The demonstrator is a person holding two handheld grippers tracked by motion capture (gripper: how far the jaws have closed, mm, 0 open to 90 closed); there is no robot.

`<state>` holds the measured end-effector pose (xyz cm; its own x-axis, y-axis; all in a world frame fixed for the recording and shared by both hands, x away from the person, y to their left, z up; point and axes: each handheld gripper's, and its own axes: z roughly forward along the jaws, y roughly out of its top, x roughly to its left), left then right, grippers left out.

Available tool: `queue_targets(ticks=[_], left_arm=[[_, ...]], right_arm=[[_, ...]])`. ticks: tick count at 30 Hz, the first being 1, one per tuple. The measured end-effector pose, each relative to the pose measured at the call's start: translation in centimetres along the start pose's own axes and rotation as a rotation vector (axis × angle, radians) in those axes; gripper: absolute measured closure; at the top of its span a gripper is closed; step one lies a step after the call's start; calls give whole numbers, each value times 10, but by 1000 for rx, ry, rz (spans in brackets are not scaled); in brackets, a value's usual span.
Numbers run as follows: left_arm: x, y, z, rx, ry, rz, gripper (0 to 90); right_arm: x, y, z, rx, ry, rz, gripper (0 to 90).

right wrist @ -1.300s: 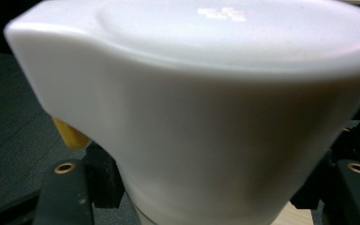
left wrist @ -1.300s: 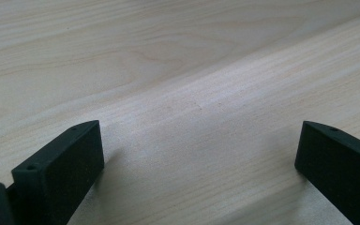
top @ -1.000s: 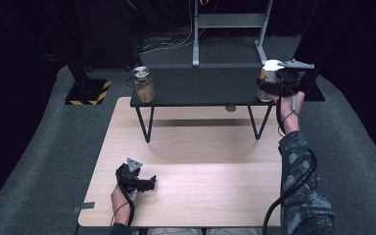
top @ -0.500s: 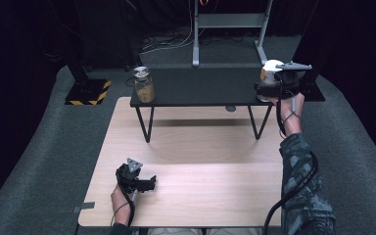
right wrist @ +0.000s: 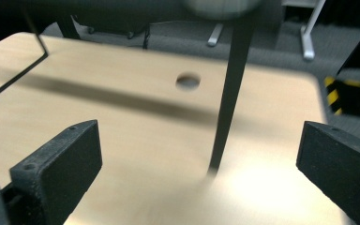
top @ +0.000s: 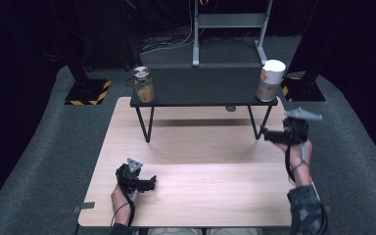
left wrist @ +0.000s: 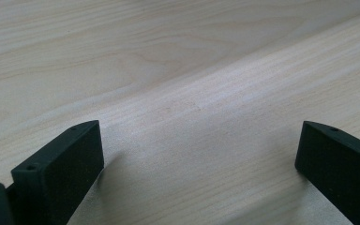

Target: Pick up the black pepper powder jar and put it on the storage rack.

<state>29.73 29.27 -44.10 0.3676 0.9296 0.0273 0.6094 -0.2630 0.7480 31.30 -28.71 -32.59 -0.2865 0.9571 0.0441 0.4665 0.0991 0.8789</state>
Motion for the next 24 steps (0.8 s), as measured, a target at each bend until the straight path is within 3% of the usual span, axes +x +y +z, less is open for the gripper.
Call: queue_targets(ticks=[5, 9, 12, 18, 24], left_arm=[[0, 0, 0, 0, -2, 1, 6], [0, 0, 0, 0, -2, 0, 6], [0, 0, 0, 0, -1, 0, 5], [0, 0, 0, 1, 0, 1, 5], [1, 1, 0, 3, -4, 1, 6]], right_arm=[[17, -65, -9, 88, -25, 12, 0], [33, -98, -14, 160, -50, -8, 0], [35, -117, -13, 182, -41, 10, 0], [39, -129, -3, 211, -26, -22, 0], [41, -129, -2, 206, -30, -15, 0]])
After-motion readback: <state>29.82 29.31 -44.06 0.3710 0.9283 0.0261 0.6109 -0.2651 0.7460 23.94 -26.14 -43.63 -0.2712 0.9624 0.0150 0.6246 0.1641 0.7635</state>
